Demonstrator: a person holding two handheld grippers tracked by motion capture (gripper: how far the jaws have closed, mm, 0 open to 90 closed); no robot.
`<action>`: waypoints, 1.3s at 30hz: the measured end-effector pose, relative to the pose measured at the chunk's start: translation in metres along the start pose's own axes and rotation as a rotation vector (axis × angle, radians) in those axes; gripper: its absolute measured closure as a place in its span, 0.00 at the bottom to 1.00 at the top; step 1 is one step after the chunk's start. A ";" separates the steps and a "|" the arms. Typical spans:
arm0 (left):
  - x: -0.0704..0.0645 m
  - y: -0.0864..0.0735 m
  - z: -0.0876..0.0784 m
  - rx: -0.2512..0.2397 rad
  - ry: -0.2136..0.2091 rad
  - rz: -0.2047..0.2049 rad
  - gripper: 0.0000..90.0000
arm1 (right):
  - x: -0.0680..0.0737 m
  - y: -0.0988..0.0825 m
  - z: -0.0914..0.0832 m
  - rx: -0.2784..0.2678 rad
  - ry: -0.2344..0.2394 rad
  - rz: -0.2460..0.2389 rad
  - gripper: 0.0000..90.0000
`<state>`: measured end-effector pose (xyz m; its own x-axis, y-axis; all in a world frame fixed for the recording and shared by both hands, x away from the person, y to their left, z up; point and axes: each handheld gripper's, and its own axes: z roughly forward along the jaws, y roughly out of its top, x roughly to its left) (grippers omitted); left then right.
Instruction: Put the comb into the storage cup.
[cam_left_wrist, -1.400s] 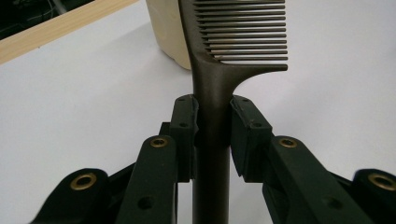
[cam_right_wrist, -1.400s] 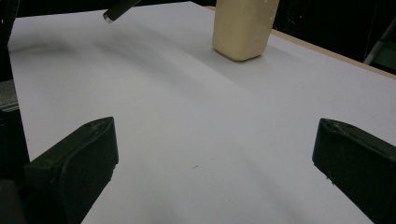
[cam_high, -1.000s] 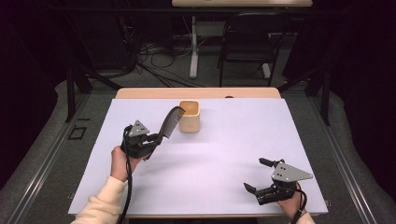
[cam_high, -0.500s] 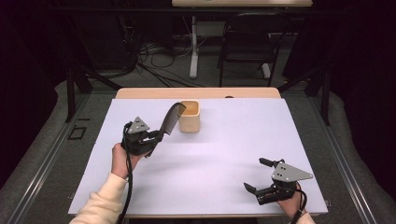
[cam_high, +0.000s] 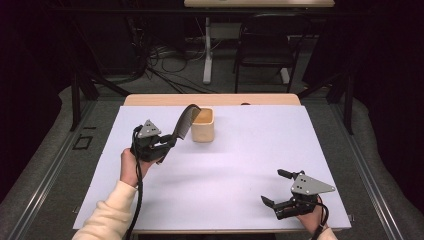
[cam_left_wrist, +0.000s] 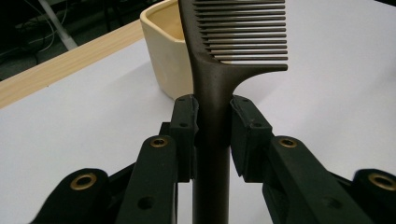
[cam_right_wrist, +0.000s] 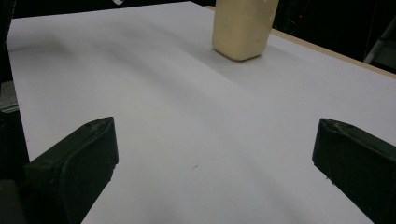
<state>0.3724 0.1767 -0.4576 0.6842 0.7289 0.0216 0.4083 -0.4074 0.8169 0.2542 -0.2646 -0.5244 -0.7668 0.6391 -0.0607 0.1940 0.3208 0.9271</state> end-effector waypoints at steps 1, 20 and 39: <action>0.000 0.001 0.000 0.003 0.001 0.002 0.81 | 0.000 0.000 0.000 0.000 0.000 0.000 0.00; 0.005 0.014 0.006 -0.016 -0.005 -0.006 0.81 | 0.000 0.000 0.000 0.000 -0.001 0.000 0.00; 0.005 0.031 0.013 -0.037 -0.009 -0.003 0.81 | 0.000 0.000 0.000 0.001 -0.001 0.002 0.00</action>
<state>0.3963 0.1609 -0.4399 0.6884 0.7252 0.0136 0.3880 -0.3841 0.8378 0.2546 -0.2647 -0.5247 -0.7655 0.6407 -0.0593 0.1962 0.3201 0.9268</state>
